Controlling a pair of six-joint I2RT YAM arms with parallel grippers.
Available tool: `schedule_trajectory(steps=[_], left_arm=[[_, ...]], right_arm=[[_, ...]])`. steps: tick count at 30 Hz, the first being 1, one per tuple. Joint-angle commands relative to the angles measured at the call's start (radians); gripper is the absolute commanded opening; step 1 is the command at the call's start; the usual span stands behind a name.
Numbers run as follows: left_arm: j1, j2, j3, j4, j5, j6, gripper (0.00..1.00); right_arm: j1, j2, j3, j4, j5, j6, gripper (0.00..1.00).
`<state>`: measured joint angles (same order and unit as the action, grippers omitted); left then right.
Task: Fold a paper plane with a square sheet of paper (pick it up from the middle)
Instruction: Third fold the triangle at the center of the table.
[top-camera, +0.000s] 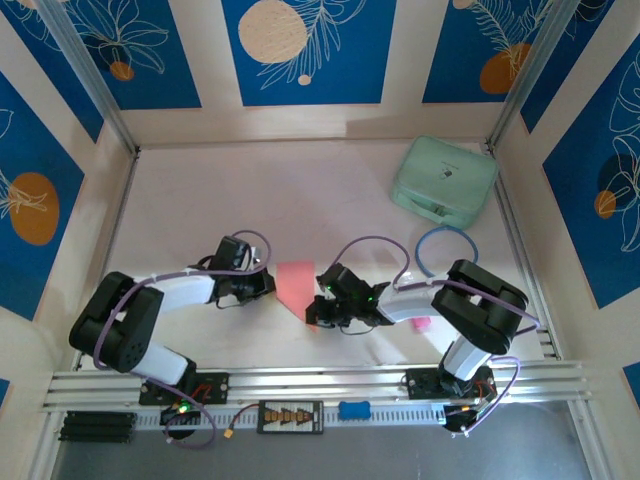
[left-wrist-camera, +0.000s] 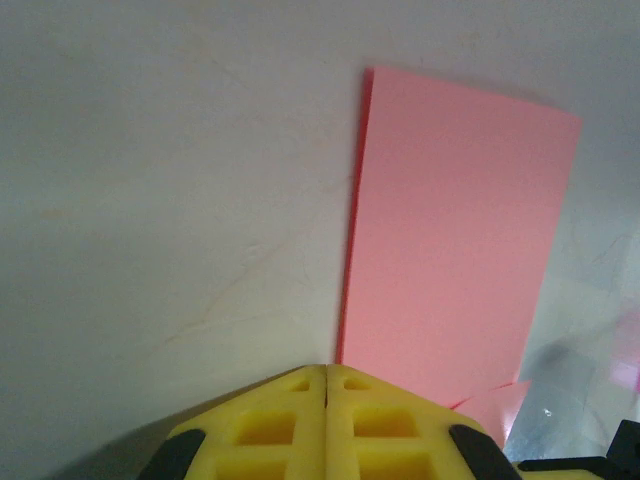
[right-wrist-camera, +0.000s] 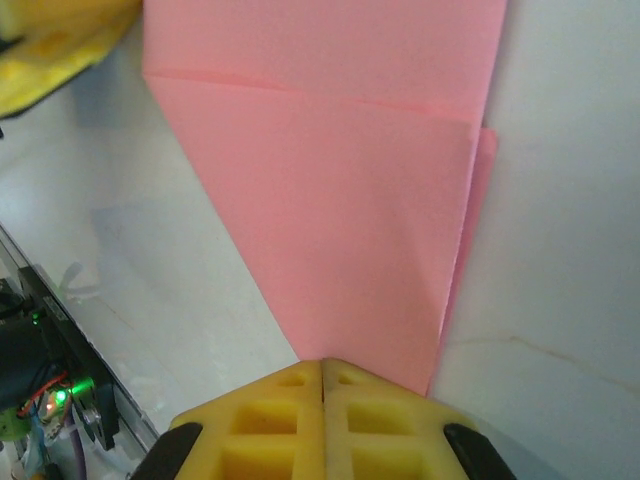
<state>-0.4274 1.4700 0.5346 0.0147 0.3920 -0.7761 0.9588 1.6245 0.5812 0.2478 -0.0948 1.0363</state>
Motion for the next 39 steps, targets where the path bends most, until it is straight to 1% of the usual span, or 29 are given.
schedule_trajectory(steps=[1,4,7,10,11,13,14,15,17,19,21,24,30,34,37,39], left_arm=[[0.01,-0.045,-0.007,-0.042,-0.028,0.017,0.0],[0.01,-0.071,-0.001,-0.066,-0.035,0.028,0.0],[0.011,-0.089,-0.001,-0.065,-0.014,0.032,0.0],[0.009,-0.098,-0.003,-0.051,0.015,0.033,0.01],[0.01,-0.099,-0.005,-0.044,0.03,0.034,0.03],[0.011,-0.106,-0.014,-0.024,0.052,0.034,0.09],[0.01,-0.111,-0.018,-0.014,0.061,0.034,0.14],[0.01,-0.115,-0.021,-0.012,0.068,0.031,0.18],[0.011,-0.118,-0.026,-0.008,0.076,0.028,0.26],[0.01,-0.119,-0.031,0.003,0.088,0.024,0.33],[0.01,-0.113,-0.025,0.004,0.101,0.025,0.4],[0.011,-0.098,-0.011,-0.003,0.123,0.029,0.46],[0.012,-0.063,0.005,-0.011,0.152,0.029,0.48],[0.016,-0.046,0.014,-0.02,0.17,0.034,0.48],[0.021,-0.042,0.021,-0.033,0.174,0.038,0.49],[0.024,-0.037,0.024,-0.039,0.176,0.041,0.49]], right_arm=[[-0.009,-0.01,-0.035,-0.106,-0.02,-0.031,0.0],[-0.012,-0.015,-0.036,-0.107,-0.025,-0.034,0.0],[-0.013,-0.018,-0.033,-0.098,-0.032,-0.039,0.01],[-0.014,-0.046,-0.031,-0.061,-0.037,-0.045,0.08],[-0.012,-0.071,-0.032,-0.053,-0.018,-0.044,0.11],[0.015,-0.162,-0.056,-0.038,0.089,-0.038,0.15],[0.021,-0.214,-0.072,-0.033,0.139,-0.043,0.18],[0.015,-0.267,-0.083,-0.05,0.187,-0.043,0.22],[-0.006,-0.324,-0.089,-0.12,0.239,-0.042,0.26],[-0.051,-0.353,-0.089,-0.172,0.221,-0.054,0.27],[-0.077,-0.36,-0.092,-0.182,0.185,-0.07,0.29],[-0.082,-0.341,-0.08,-0.177,0.153,-0.088,0.32],[-0.102,-0.215,-0.018,-0.099,0.055,-0.116,0.37],[-0.114,-0.121,0.038,-0.073,-0.017,-0.137,0.37],[-0.117,-0.085,0.058,-0.065,-0.032,-0.139,0.35],[-0.122,-0.077,0.057,-0.058,-0.036,-0.138,0.26]])
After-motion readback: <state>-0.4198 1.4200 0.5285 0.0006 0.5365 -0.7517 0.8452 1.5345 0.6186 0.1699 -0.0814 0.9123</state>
